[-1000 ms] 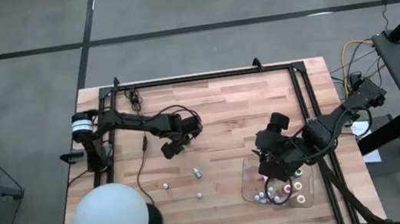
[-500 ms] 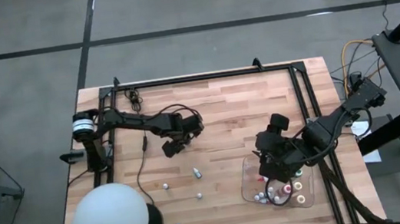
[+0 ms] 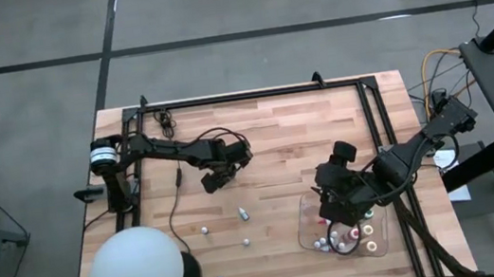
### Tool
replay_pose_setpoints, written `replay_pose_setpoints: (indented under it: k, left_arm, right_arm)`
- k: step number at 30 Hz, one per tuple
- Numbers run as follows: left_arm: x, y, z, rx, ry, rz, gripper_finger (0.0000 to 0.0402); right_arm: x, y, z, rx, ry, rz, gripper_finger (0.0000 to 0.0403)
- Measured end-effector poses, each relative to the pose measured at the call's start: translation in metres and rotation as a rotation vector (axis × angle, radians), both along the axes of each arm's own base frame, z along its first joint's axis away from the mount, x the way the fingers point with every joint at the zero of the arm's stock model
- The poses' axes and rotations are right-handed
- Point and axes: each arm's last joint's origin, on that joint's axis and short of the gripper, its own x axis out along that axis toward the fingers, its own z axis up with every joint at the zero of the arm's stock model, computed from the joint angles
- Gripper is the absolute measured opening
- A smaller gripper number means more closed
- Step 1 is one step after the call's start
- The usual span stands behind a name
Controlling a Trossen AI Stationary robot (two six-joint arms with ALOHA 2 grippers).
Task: Pick & Place food coloring
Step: Put the black food color into the transparent bin
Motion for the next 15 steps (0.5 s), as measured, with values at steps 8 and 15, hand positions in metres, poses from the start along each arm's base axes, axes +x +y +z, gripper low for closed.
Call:
replay_pose_setpoints:
  k: [8,15]
  left_arm:
    - [-0.0012,-0.0001,-0.0009,-0.016,0.009,0.029,0.0278]
    - [-0.0037,-0.0008,-0.0029,-0.030,0.027,0.038,0.0220]
  right_arm:
    - [0.0000,0.0001,-0.0003,-0.001,0.001,0.001,0.0236]
    - [0.0000,0.0001,-0.0003,-0.004,0.003,0.005,0.0233]
